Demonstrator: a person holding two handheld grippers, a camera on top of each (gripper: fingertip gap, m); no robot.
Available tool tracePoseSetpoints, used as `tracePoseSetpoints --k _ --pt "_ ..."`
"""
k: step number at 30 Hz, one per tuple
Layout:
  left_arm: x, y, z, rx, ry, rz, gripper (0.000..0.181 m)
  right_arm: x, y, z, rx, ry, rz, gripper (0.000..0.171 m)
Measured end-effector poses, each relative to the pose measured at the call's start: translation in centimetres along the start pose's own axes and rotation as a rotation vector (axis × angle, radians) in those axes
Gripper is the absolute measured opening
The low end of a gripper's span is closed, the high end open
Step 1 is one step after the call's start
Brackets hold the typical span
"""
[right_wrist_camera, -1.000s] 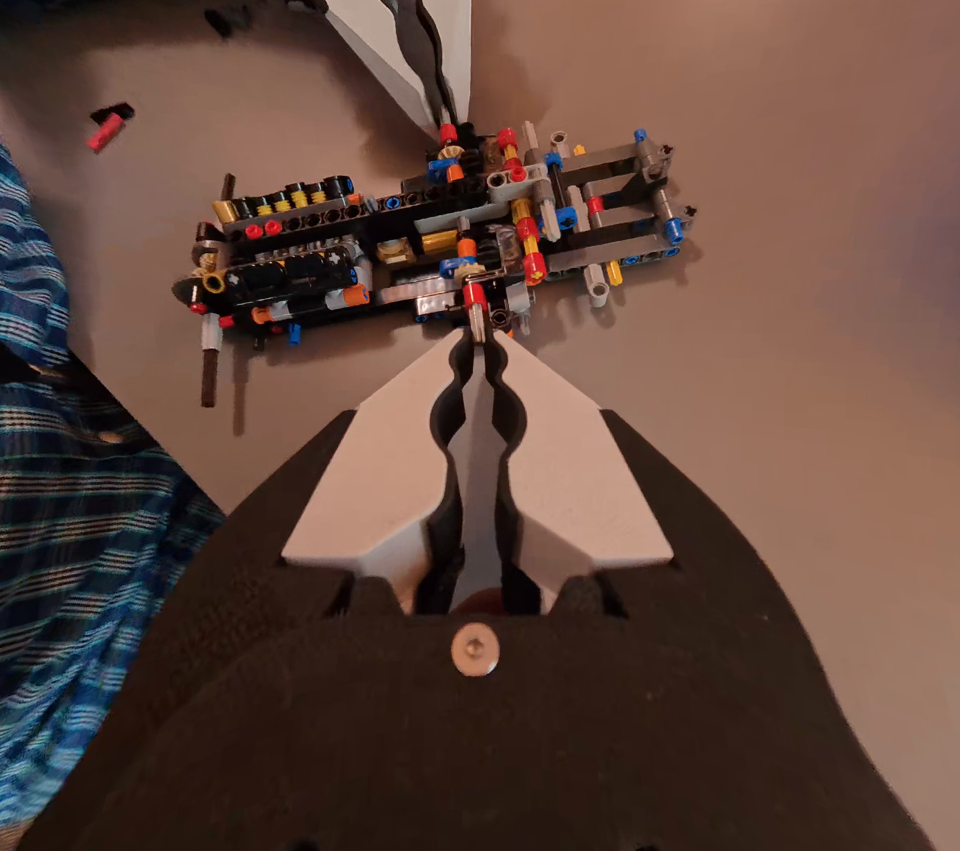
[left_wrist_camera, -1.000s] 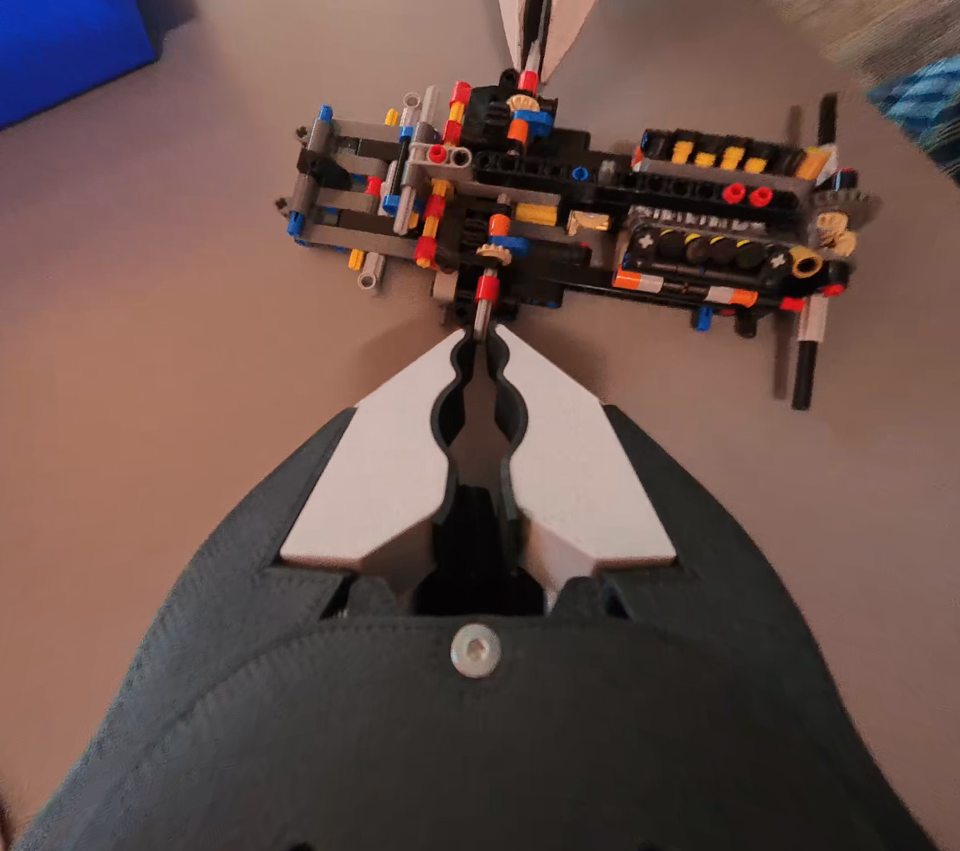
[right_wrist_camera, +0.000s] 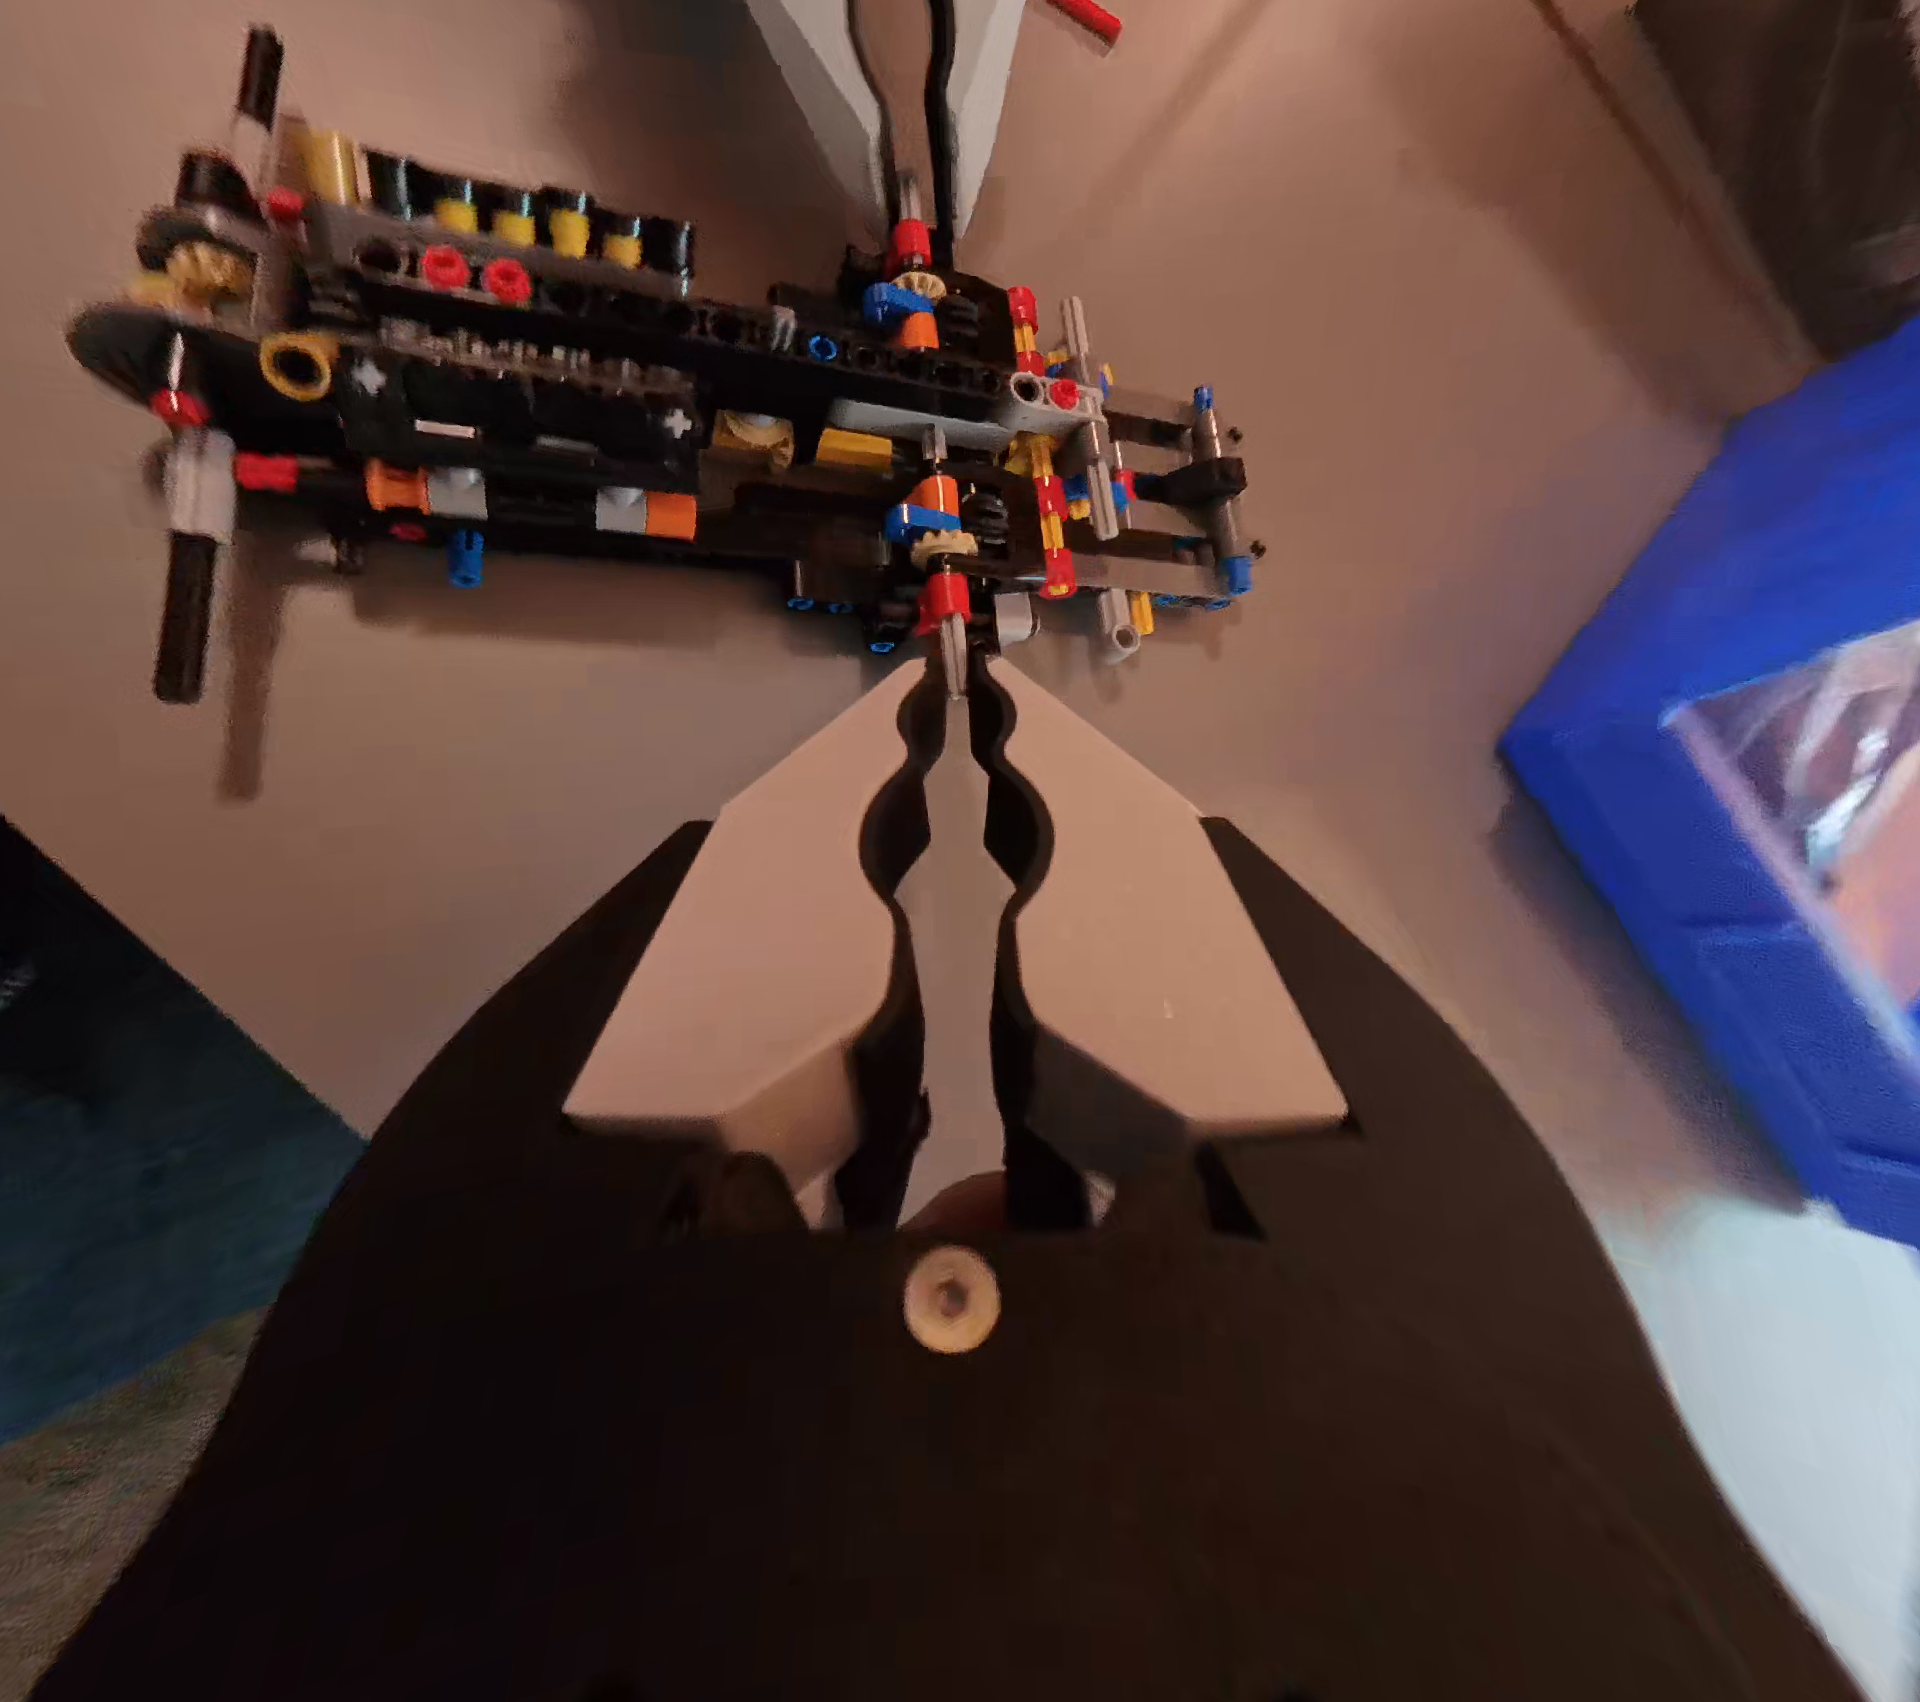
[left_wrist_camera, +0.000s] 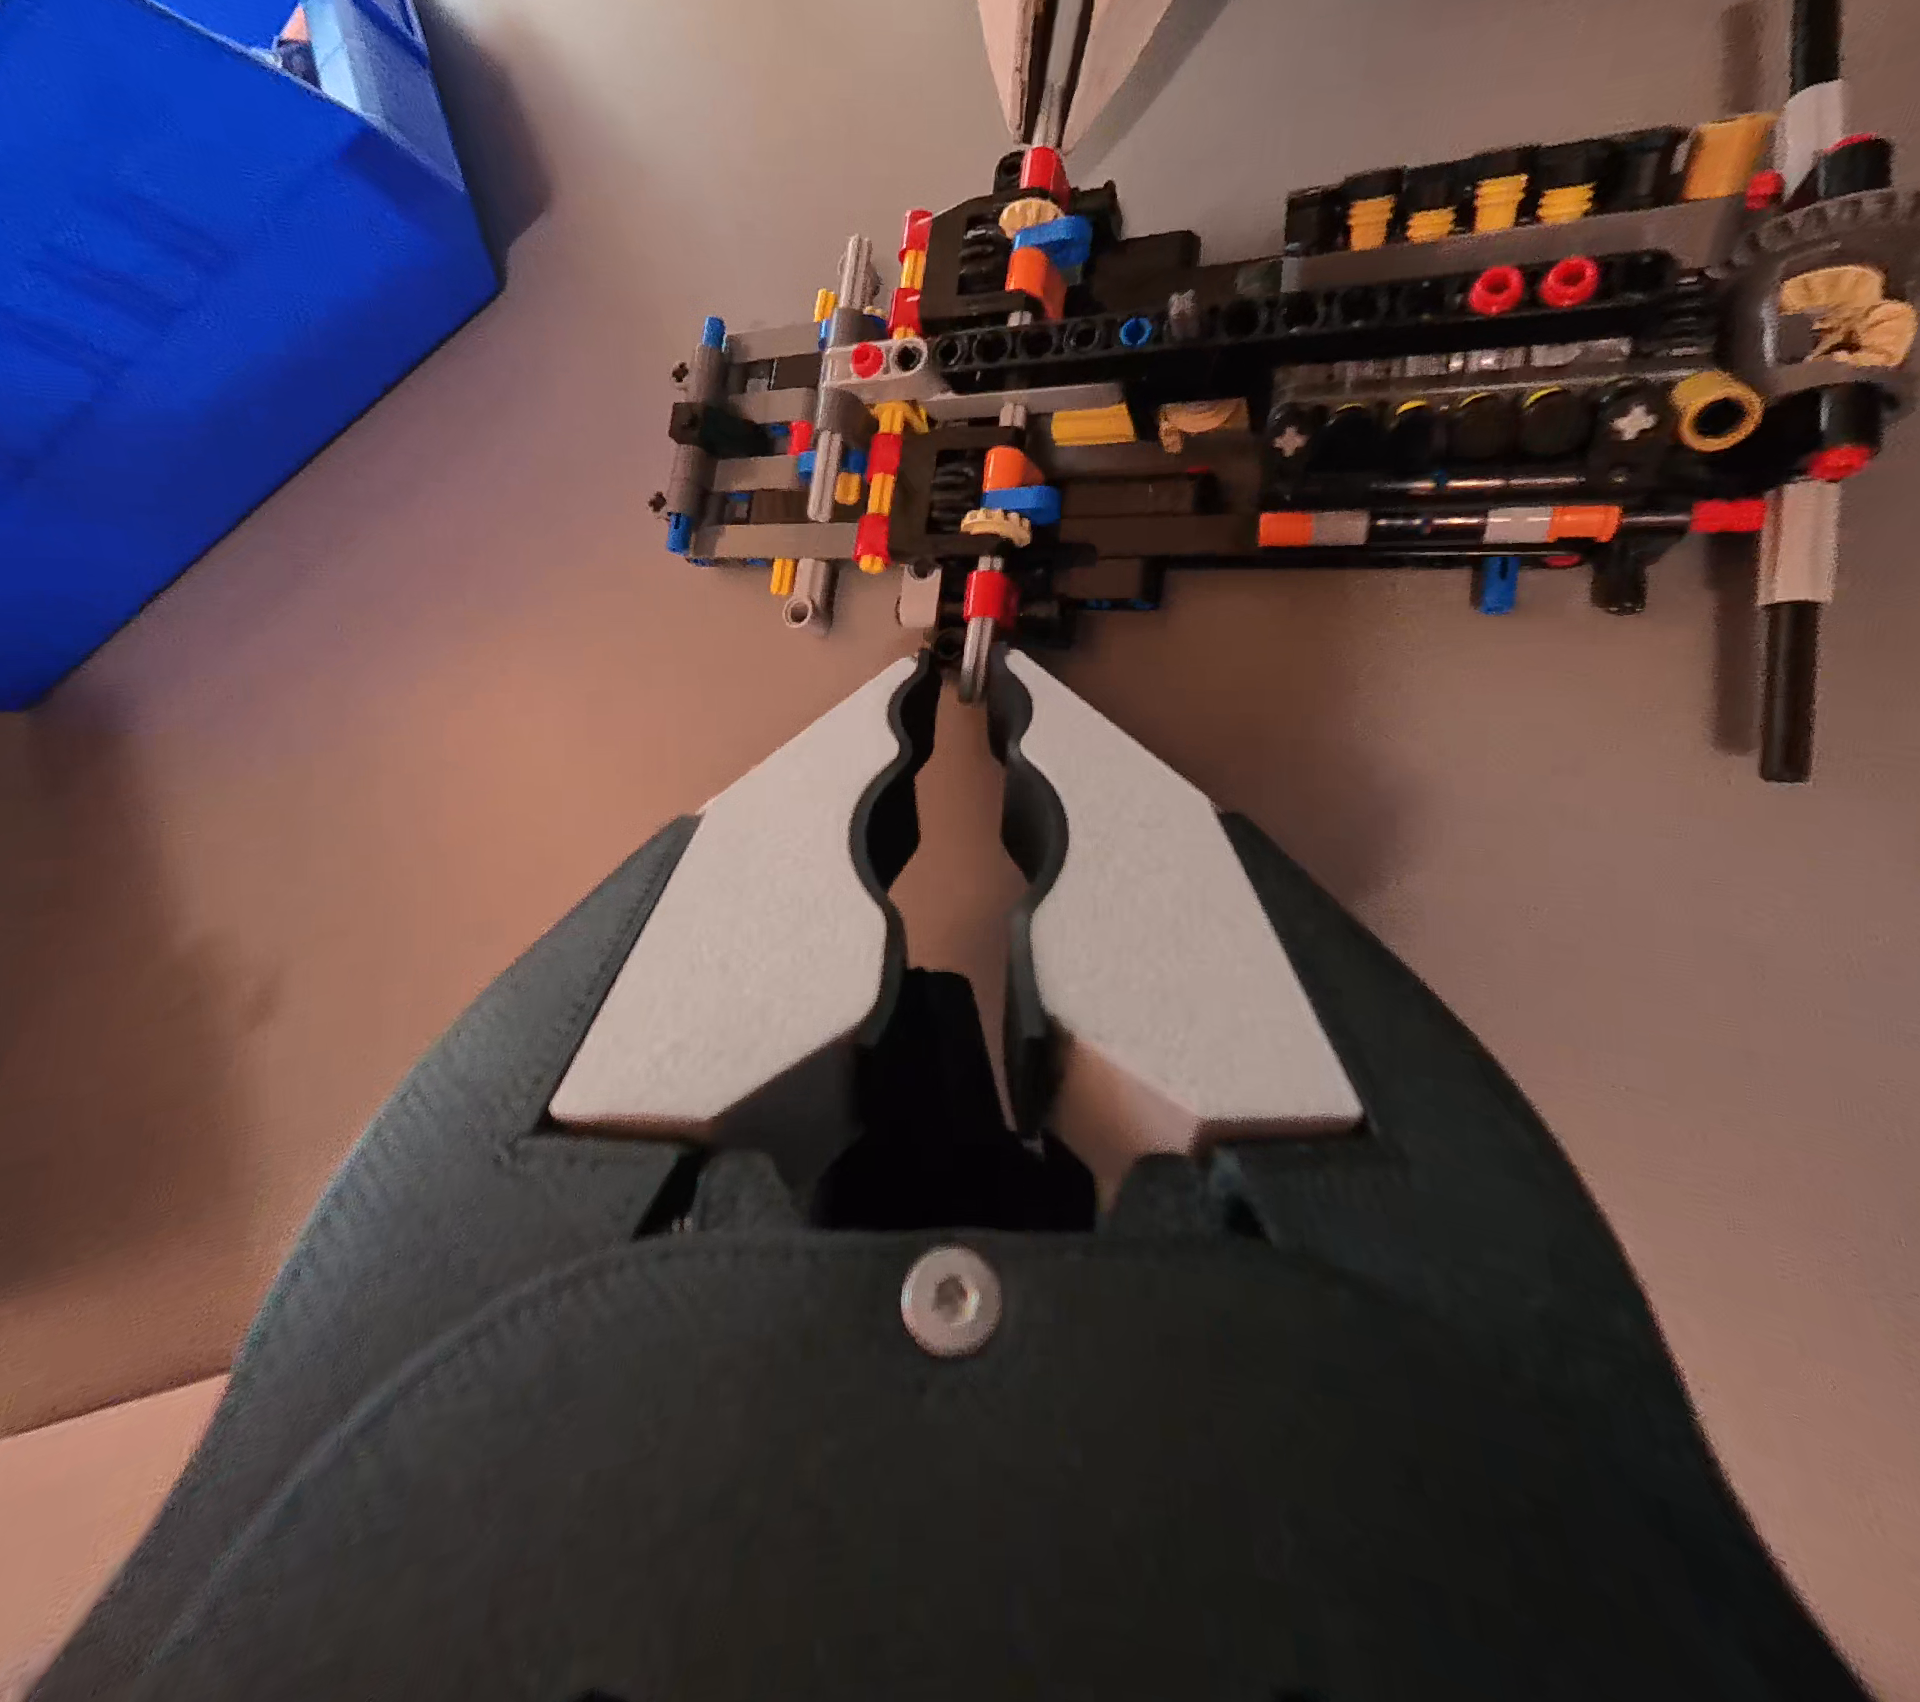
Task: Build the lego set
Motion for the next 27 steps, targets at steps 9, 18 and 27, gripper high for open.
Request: tracePoseSetpoints --k 9,18,27 --pt "0.1 0.4 -0.1 0.019 0.008 0.043 0.02 -0.5 -0.5 1.4 0.262 -0.426 -0.057 0.001" --pt "0.3 0.1 0.4 0.131 -0.215 -0.016 0.005 -0.6 -0.6 2.0 0.377 -0.569 -0.079 0.001" --pt "0.4 0.1 -0.1 0.09 -0.144 -0.038 0.005 -0.1 -0.2 0.3 -0.052 0.025 -0.013 0.011"
Point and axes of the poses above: each gripper's, where its closed fingertips meet, y back along the fingers, x out of its top, z = x × y across the jaws, the point moved 8 cm from there along y, back along the fingers, and after that the axes turned 15 degrees about -y, right-handed, at the moved point
